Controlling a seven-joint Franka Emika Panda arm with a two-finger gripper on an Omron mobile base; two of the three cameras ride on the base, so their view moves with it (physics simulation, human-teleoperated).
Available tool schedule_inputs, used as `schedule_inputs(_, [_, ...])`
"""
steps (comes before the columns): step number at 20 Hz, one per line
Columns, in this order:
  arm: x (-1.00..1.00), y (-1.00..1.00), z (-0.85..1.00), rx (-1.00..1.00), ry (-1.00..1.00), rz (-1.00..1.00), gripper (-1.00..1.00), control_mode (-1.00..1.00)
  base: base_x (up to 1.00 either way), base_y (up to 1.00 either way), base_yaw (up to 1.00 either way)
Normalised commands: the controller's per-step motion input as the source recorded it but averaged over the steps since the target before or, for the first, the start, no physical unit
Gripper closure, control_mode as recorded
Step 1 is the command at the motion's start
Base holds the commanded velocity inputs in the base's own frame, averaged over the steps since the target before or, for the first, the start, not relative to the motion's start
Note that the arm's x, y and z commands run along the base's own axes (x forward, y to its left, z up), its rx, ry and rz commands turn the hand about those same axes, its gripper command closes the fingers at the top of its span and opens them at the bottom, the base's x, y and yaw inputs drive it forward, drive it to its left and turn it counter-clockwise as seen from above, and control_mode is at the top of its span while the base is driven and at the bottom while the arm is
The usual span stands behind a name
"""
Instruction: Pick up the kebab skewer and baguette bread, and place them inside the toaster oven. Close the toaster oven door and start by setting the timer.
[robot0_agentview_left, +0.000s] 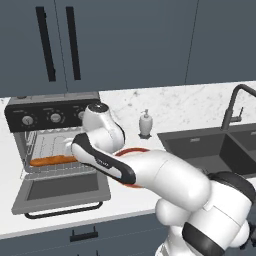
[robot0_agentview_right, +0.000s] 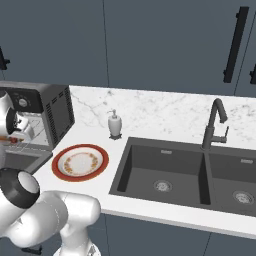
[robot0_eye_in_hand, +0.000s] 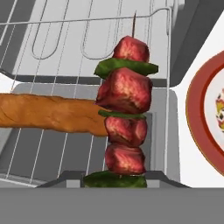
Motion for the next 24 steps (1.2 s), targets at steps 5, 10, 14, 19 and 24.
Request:
schedule_inputs(5, [0.23, 0.18, -0.20, 0.00, 0.00, -0.08, 1.00, -1.00, 0.00, 0.00, 0.00])
schedule_inputs(10, [0.13, 0.09, -0.12, 0.00, 0.00, -0.06, 1.00, -1.00, 0.00, 0.00, 0.00])
schedule_inputs(14, [0.11, 0.04, 0.00, 0.00, 0.00, -0.04, 1.00, -1.00, 0.00, 0.00, 0.00])
schedule_inputs(19, [0.00, 0.00, -0.01, 0.01, 0.00, -0.05, 1.00, -1.00, 0.00, 0.00, 0.00])
schedule_inputs(24, [0.00, 0.00, -0.07, 0.00, 0.00, -0.07, 1.00, -1.00, 0.00, 0.00, 0.00])
